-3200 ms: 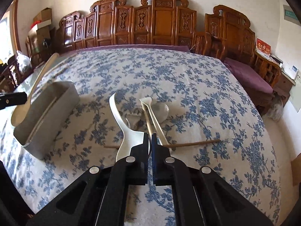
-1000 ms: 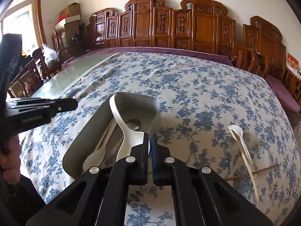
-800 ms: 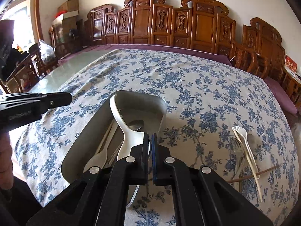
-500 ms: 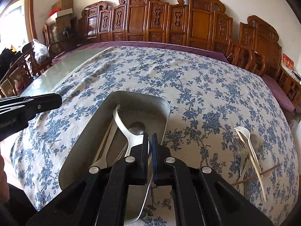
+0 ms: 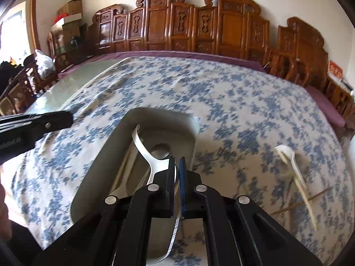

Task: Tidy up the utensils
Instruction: 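Carry the white ladle into the grey tray and open the right tool, then open the left tool over the tray and lift it away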

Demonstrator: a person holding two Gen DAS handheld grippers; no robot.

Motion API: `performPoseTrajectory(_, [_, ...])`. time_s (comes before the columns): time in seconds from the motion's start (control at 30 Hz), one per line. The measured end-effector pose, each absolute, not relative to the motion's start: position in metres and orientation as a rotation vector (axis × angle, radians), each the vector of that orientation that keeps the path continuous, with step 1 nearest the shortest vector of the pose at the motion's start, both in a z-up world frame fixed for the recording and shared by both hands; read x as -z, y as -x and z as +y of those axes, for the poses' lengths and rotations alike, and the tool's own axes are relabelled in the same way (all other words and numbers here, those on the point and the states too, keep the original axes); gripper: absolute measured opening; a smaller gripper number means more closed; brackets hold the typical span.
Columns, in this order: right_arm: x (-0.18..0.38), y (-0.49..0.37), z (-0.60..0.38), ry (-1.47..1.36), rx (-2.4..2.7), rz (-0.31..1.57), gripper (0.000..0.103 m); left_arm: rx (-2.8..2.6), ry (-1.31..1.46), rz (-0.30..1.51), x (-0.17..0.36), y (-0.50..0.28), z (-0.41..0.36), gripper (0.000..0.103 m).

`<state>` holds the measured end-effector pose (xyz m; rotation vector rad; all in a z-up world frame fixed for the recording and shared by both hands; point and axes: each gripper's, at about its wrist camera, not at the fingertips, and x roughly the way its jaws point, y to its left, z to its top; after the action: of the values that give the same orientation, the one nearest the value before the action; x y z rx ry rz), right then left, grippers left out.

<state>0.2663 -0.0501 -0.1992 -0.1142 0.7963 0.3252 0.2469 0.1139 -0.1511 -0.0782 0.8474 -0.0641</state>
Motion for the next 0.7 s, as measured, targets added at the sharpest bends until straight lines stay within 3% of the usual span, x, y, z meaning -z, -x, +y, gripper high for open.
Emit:
performPoseTrajectory(0.23, [0.204,-0.255,-0.049,0.05,-0.434,0.849,0.007,0.067,0.079,0.845,0.15,-0.247,0.113,0.005])
performPoseTrajectory(0.53, [0.182,-0.237,-0.085,0.069,-0.435,0.763,0.007,0.104,0.068,0.837,0.146,-0.246,0.092,0.005])
performPoseTrajectory(0.7, [0.169,-0.236,-0.128,0.083,-0.392,0.727,0.007,0.143,0.035,0.829,0.144,-0.246,0.064,0.011])
